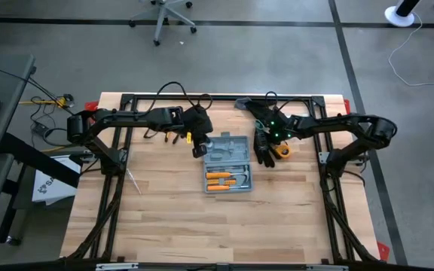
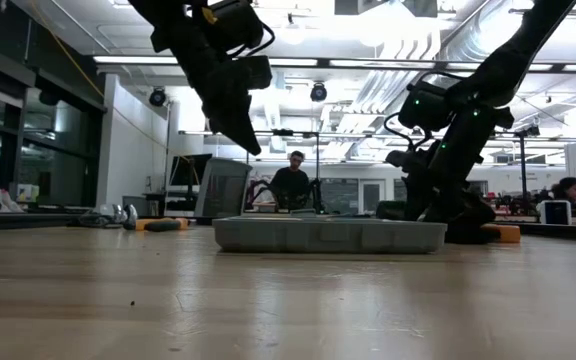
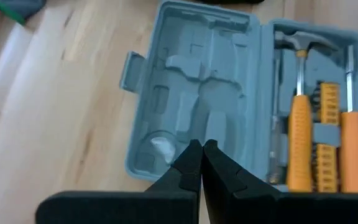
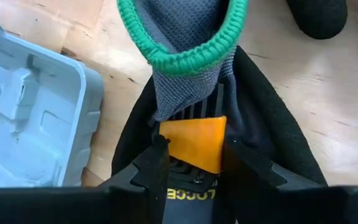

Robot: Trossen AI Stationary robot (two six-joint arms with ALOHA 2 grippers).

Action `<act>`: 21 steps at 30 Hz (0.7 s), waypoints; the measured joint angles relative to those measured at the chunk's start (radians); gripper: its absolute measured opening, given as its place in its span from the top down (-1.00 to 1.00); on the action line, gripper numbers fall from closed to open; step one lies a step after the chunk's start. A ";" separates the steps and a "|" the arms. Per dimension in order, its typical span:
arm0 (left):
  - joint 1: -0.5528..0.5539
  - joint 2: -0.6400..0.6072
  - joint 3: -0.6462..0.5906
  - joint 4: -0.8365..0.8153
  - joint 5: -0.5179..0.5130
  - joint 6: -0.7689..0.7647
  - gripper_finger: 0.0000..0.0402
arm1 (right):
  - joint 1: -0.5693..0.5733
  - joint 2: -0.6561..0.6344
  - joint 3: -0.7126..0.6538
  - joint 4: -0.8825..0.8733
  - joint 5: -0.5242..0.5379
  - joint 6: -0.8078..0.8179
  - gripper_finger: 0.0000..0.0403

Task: Prefit tool cases
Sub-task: Put the yellow hex keys into the gray toolbox

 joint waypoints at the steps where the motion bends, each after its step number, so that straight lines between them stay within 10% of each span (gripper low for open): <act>1: 0.000 0.000 0.000 0.000 -0.009 0.025 1.00 | 0.000 0.000 0.000 0.000 0.000 -0.001 0.32; 21: -0.060 0.000 0.000 -0.156 -0.427 0.314 1.00 | -0.001 0.000 0.000 -0.025 -0.033 0.036 0.32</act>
